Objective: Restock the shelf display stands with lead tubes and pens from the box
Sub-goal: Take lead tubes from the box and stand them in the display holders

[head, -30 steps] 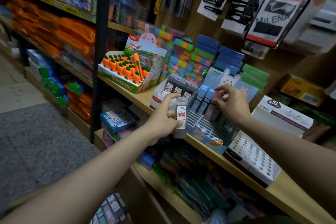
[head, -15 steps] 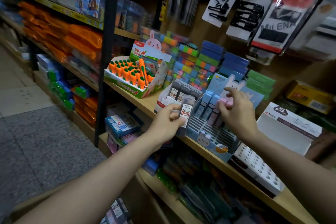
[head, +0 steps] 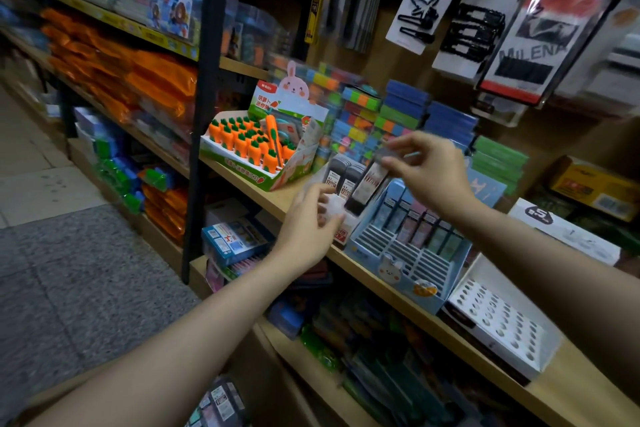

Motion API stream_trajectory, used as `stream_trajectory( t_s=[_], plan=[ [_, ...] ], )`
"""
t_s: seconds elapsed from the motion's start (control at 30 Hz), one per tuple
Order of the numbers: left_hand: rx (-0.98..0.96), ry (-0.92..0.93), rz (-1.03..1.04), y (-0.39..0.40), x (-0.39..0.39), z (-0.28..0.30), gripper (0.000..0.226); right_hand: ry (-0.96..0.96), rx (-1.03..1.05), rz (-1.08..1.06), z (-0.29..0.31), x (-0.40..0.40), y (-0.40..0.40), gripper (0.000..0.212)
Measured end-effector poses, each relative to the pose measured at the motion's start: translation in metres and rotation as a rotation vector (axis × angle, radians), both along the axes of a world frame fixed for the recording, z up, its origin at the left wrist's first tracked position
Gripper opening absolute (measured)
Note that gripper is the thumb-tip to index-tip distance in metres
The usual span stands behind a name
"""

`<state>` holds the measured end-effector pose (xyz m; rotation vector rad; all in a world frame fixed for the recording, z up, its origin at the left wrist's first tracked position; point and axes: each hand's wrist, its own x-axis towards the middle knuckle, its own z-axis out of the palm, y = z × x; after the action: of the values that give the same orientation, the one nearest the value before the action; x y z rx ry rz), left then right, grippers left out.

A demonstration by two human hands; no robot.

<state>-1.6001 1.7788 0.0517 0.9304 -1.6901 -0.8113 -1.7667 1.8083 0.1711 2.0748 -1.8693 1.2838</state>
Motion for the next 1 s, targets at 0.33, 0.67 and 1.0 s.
stream_trajectory(
  t_s=[0.33,0.67,1.0],
  plan=[
    [-0.213,-0.563,-0.062,-0.011,0.013,-0.017,0.061,0.090,-0.040,-0.168,-0.008,-0.018,-0.032,0.014],
    [-0.193,-0.554,-0.088,-0.012,0.010,-0.022,0.055,0.269,-0.049,-0.188,-0.022,-0.008,-0.047,0.017],
    [-0.181,-0.522,-0.081,-0.015,0.010,-0.023,0.053,0.389,-0.074,-0.125,-0.025,-0.009,-0.045,0.013]
  ],
)
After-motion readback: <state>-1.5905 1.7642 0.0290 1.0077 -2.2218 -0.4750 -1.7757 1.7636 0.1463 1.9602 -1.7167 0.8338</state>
